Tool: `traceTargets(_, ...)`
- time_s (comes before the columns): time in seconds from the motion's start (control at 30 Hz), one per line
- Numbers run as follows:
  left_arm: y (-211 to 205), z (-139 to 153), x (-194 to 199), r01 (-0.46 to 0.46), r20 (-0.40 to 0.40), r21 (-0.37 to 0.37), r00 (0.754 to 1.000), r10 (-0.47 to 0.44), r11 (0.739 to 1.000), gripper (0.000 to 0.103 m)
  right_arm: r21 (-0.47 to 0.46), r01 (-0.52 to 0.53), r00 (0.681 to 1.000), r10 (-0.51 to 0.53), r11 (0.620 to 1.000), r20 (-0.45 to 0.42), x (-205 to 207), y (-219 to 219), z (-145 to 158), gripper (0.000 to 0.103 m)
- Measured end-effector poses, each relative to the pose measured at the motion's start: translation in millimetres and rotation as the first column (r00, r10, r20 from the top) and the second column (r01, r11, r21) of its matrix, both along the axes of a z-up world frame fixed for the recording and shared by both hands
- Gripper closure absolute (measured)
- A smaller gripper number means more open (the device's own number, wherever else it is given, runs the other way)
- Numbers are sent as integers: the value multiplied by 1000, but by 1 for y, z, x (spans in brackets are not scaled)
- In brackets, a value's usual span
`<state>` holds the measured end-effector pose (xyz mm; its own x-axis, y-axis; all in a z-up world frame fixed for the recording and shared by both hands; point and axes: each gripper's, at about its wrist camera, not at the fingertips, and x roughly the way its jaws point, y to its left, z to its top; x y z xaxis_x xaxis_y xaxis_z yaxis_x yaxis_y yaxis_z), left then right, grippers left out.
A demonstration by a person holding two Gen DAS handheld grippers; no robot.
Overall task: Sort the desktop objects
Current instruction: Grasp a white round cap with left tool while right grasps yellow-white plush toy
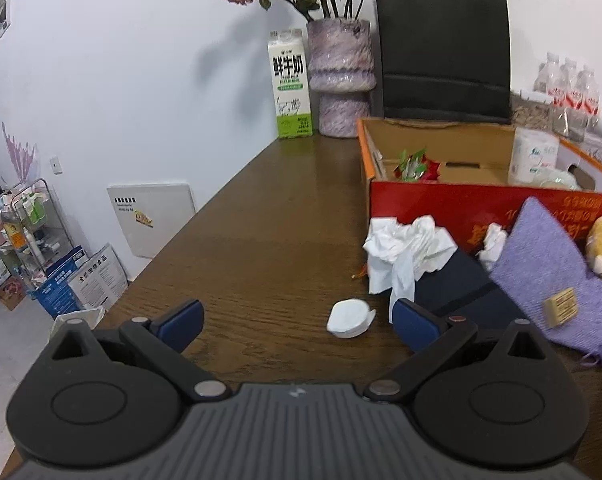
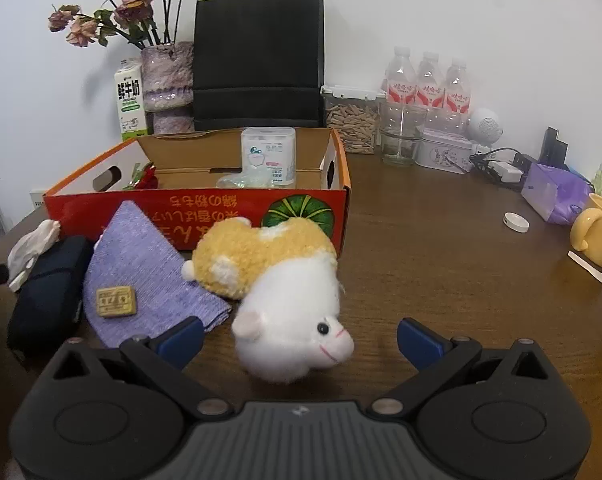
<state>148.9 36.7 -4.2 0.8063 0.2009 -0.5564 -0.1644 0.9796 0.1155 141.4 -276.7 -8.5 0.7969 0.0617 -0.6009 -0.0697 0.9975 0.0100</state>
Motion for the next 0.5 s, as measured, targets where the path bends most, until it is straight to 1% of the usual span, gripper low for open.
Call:
traceTargets(0.17, 2, -8, 11, 17, -40, 2, 999, -17, 1000, 12, -14, 1, 1000, -1, 1000, -8, 13, 5, -3, 0)
traceTargets(0.2, 3, -10, 13, 20, -45, 0, 999, -20, 1000, 19, -15, 1, 1000, -2, 1000, -9, 16, 6, -3, 0)
traceTargets(0.27, 5, -12, 16, 31, -56, -16, 998, -32, 999, 24, -16, -1, 1000, 1, 1000, -11, 20, 7, -4, 0)
traceTargets(0.33, 6, -14, 19, 46, -60, -32, 997, -48, 998, 37, -17, -2, 1000, 1, 1000, -11, 23, 9, -5, 0)
traceTargets(0.37, 6, -14, 20, 54, -62, -42, 997, -56, 998, 40, -16, -3, 1000, 3, 1000, -12, 25, 9, -5, 0)
traceTargets(0.43, 6, -16, 21, 70, -68, -58, 995, -74, 996, 53, -15, -4, 1000, 4, 1000, -17, 28, 9, -6, 2)
traceTargets(0.47, 6, -17, 21, 77, -65, -66, 995, -81, 995, 55, -13, -6, 1000, 5, 1000, -22, 29, 9, -7, 4)
traceTargets(0.5, 6, -17, 21, 83, -63, -71, 994, -87, 994, 58, -10, -7, 1000, 6, 1000, -26, 30, 10, -8, 6)
